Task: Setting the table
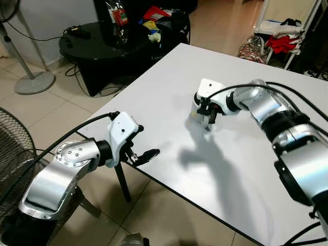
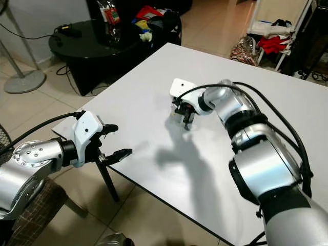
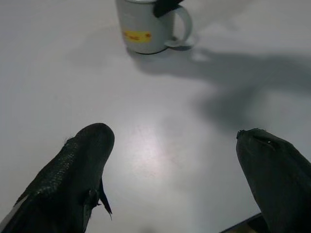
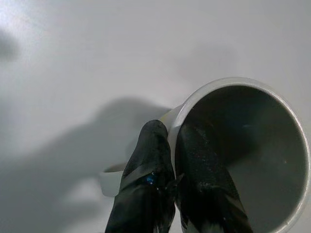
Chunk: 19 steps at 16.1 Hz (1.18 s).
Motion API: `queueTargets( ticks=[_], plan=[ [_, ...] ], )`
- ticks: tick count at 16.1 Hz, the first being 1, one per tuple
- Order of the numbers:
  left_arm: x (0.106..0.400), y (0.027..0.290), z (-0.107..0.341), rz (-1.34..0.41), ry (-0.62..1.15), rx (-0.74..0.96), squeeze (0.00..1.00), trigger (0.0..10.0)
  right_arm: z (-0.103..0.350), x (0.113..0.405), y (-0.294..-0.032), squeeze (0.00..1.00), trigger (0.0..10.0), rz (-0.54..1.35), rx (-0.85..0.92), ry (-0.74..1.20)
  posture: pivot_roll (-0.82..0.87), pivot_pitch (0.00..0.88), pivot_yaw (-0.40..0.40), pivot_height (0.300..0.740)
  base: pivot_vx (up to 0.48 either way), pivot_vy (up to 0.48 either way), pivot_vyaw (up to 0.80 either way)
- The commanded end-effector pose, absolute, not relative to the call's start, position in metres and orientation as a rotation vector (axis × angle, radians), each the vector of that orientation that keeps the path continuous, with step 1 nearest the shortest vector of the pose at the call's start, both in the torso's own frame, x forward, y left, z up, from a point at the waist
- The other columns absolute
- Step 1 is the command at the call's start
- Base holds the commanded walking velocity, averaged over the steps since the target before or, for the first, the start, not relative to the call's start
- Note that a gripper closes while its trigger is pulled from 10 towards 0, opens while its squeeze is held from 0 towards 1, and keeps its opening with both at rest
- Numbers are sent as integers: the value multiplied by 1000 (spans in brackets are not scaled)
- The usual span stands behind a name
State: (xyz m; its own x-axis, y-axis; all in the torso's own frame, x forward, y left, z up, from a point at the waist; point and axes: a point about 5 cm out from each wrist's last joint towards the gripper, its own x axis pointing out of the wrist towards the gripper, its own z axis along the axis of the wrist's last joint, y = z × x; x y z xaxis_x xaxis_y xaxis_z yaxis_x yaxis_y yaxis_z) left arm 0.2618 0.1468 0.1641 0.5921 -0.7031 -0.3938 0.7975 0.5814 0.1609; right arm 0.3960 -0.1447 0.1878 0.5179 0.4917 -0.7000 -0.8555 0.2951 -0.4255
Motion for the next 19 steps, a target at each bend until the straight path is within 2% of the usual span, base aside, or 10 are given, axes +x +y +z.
queueTargets(
  ticks=[1, 5, 6, 7, 8, 14, 17, 19],
  plan=[
    [259, 147, 163, -906, 322, 346, 0, 10000, 200, 400, -145, 0, 10000, 918, -892, 445, 90, 0, 59, 740, 0, 0, 0],
    [256, 148, 164, -913, 332, 344, 0, 10000, 200, 403, -149, 0, 10000, 851, -870, 428, 96, 0, 59, 740, 0, 0, 0],
    [256, 148, 164, -916, 334, 343, 0, 10000, 200, 403, -149, 90, 10000, 849, -867, 430, 96, 0, 59, 740, 0, 0, 0],
    [255, 148, 165, -923, 337, 339, 0, 10000, 199, 403, -150, 937, 10000, 845, -860, 435, 96, 0, 59, 740, 0, 0, 0],
    [255, 147, 165, -926, 337, 337, 0, 10000, 198, 403, -151, 1000, 10000, 842, -852, 440, 96, 0, 59, 740, 0, 0, 0],
    [258, 149, 169, -911, 317, 326, 0, 10000, 219, 404, -157, 1000, 10000, 889, -846, 408, 81, 0, 69, 740, 0, 0, 0],
    [258, 152, 176, -902, 288, 284, 0, 10000, 251, 399, -164, 1000, 10000, 1015, -710, 285, 68, 0, 65, 740, 0, 0, 0],
    [259, 151, 178, -888, 259, 271, 0, 10000, 262, 397, -171, 1000, 10000, 996, -582, 147, 58, 0, 68, 740, 0, 0, 0]
  ],
)
